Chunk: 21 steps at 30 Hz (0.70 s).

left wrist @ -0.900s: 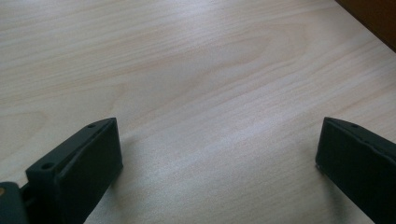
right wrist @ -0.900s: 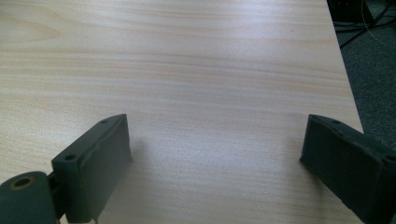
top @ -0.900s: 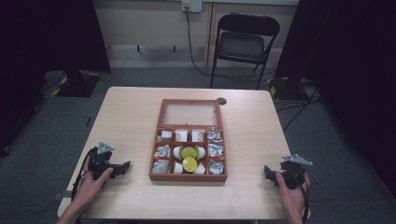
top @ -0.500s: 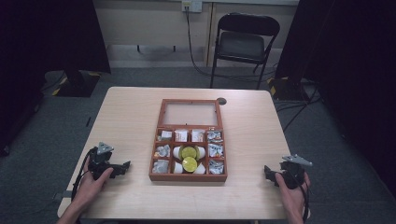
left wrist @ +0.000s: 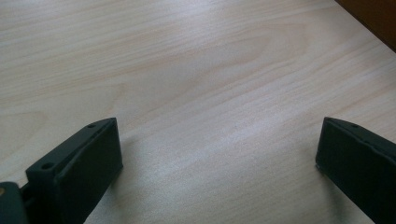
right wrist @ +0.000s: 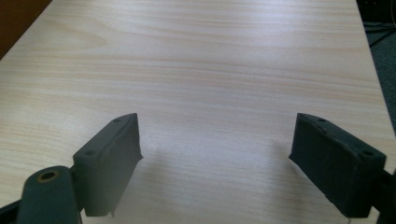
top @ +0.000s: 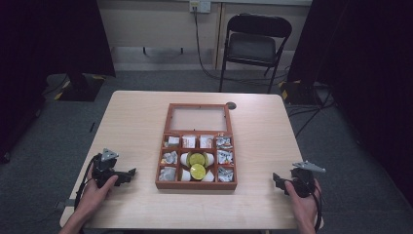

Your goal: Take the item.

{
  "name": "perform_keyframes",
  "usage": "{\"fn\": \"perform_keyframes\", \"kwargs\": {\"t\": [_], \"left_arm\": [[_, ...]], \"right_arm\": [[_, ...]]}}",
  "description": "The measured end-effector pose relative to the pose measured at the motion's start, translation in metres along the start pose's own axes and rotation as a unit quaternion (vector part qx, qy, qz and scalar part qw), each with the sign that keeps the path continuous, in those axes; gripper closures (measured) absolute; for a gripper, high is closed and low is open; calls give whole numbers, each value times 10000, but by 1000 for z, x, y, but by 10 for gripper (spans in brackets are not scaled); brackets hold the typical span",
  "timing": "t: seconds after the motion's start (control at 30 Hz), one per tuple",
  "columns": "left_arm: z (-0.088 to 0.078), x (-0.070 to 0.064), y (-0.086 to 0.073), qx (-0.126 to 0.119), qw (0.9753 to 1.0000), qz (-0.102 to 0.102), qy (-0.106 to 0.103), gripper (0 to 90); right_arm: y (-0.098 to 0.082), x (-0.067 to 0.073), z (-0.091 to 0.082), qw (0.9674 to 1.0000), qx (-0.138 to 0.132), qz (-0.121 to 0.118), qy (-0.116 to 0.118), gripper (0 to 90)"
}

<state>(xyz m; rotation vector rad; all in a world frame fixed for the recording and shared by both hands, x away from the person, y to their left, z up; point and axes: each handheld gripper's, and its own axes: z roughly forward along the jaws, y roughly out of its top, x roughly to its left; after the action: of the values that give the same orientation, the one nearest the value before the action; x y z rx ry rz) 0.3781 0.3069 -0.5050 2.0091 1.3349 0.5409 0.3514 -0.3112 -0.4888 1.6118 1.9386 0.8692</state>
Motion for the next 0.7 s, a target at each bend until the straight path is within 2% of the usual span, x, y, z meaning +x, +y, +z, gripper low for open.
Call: {"fn": "perform_keyframes", "kwargs": {"t": [0.13, 0.37, 0.7], "left_arm": [[0, 0, 0, 0, 10000, 0, -1, 0], [0, 0, 0, -1, 10000, 5, 3, 0], [0, 0, 0, 4, 10000, 6, 3, 0]], "right_arm": [[2, 5, -2, 9999, 16, -79, 97, 189], [6, 12, -6, 9993, -128, -163, 298, 222], [15, 38, -12, 9963, -229, -504, 656, 226]]}}
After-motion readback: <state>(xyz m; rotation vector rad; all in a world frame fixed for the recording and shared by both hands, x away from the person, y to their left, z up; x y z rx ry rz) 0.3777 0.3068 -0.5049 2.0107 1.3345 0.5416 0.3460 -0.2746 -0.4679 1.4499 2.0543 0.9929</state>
